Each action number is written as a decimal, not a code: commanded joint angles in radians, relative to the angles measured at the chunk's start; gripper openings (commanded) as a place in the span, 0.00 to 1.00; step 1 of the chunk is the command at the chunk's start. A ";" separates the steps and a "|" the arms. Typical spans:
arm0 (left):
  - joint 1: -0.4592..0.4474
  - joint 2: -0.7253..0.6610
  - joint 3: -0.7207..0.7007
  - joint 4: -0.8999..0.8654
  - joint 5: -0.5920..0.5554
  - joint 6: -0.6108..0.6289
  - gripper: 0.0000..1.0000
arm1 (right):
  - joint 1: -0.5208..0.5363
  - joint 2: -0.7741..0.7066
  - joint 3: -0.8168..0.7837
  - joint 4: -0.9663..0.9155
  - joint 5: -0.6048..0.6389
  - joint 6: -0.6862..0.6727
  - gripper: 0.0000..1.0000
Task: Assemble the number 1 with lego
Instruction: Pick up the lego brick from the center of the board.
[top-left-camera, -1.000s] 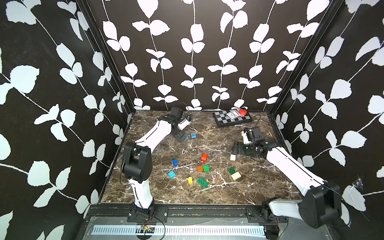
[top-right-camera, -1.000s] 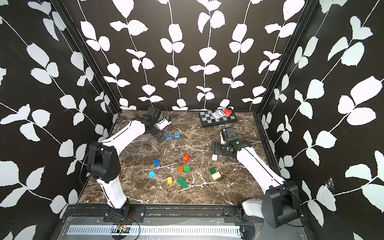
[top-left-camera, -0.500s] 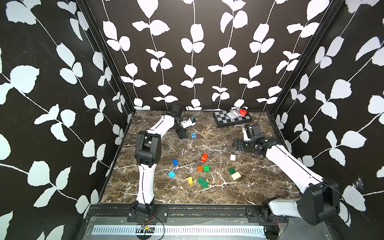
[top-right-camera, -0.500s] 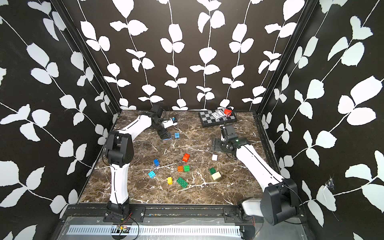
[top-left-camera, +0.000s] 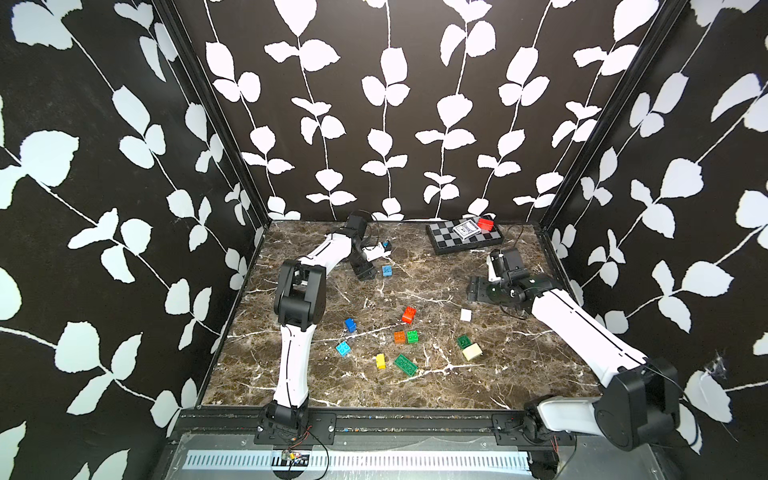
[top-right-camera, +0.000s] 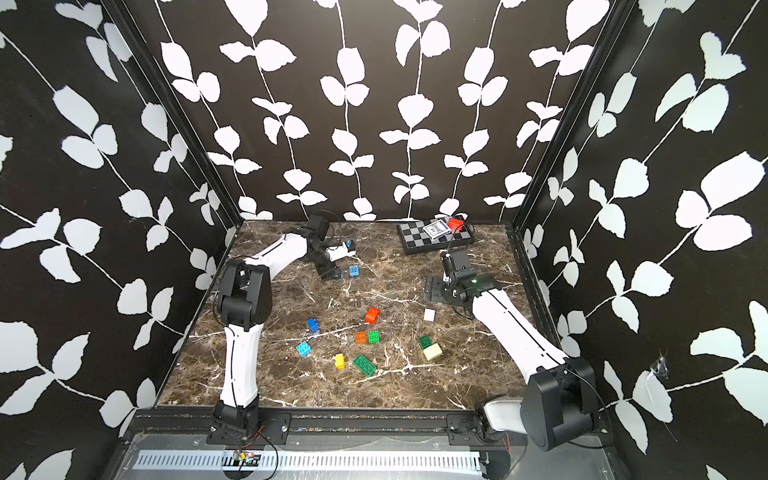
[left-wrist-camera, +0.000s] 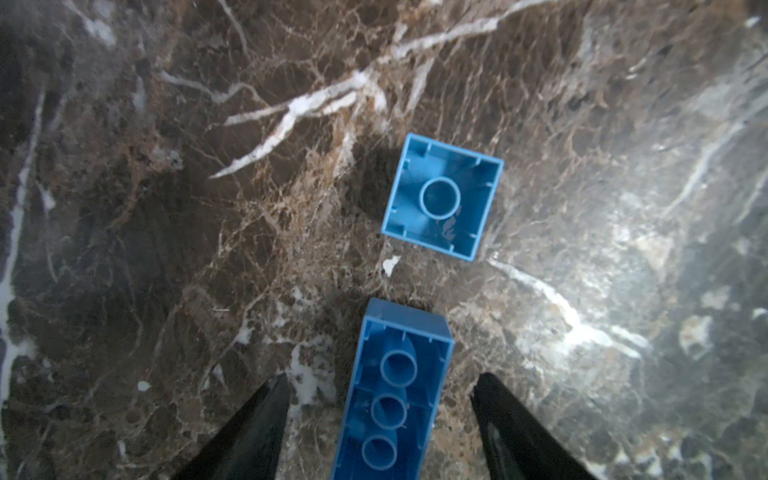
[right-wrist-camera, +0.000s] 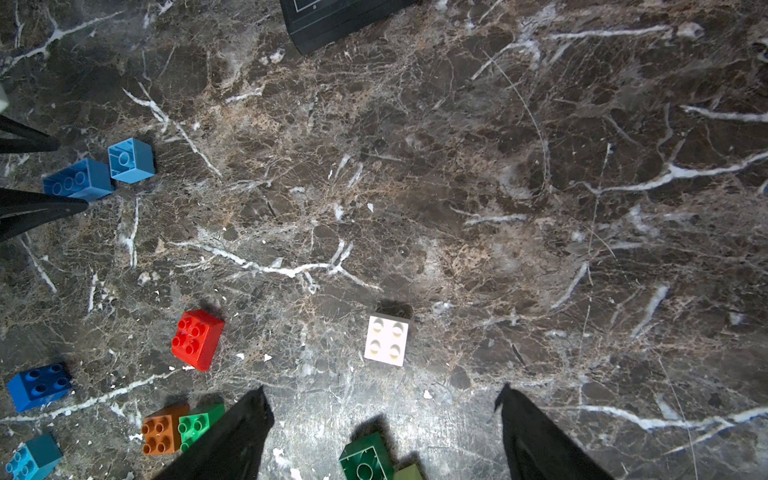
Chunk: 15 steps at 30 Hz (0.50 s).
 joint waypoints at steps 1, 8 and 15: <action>0.000 0.007 -0.028 0.011 0.002 -0.016 0.70 | -0.004 -0.028 0.021 -0.004 0.027 0.016 0.86; -0.001 0.018 -0.043 0.027 -0.007 -0.031 0.60 | -0.003 -0.050 0.005 -0.001 0.035 0.030 0.86; -0.002 0.013 -0.074 0.028 -0.010 -0.030 0.47 | -0.004 -0.079 -0.012 0.000 0.048 0.038 0.86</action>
